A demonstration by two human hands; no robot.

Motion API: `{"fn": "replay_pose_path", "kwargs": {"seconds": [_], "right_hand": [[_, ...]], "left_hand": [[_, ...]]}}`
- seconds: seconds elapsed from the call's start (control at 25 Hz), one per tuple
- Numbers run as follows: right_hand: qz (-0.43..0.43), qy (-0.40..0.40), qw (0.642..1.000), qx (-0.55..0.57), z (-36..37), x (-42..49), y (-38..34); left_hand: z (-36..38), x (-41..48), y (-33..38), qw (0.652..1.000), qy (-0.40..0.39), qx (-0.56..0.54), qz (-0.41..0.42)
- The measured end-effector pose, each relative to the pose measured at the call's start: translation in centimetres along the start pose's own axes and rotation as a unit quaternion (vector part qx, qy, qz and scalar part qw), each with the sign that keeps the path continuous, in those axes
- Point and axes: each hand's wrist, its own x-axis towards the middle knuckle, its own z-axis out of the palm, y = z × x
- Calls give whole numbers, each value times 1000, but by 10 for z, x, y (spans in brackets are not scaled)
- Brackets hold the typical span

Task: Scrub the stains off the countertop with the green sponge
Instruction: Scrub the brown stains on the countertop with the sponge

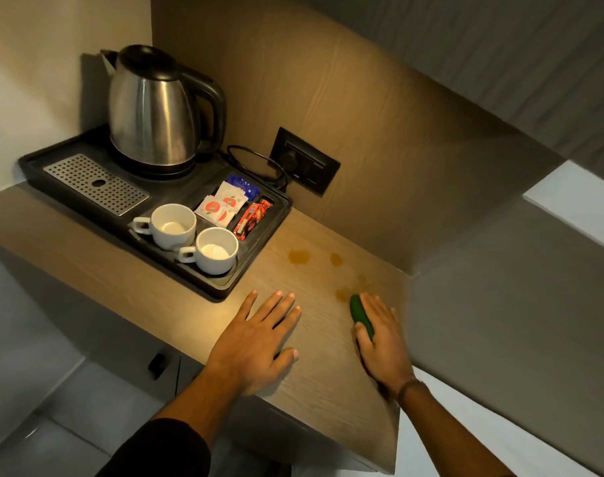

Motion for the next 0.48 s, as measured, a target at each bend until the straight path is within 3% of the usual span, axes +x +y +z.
{"fn": "replay_pose_path", "kwargs": {"seconds": [0.12, 0.24, 0.4, 0.48], "right_hand": [[45, 23, 999, 1, -9, 13, 23], [95, 30, 995, -10, -13, 76, -2], [-55, -31, 998, 1, 7, 31, -17], [-66, -24, 998, 1, 1, -4, 6]], "left_hand": [[0, 1, -1, 1000, -1, 2, -2], [0, 2, -1, 1000, 0, 1, 2], [-1, 1, 1, 1000, -1, 1, -1], [-2, 0, 1, 1000, -3, 3, -5]]}}
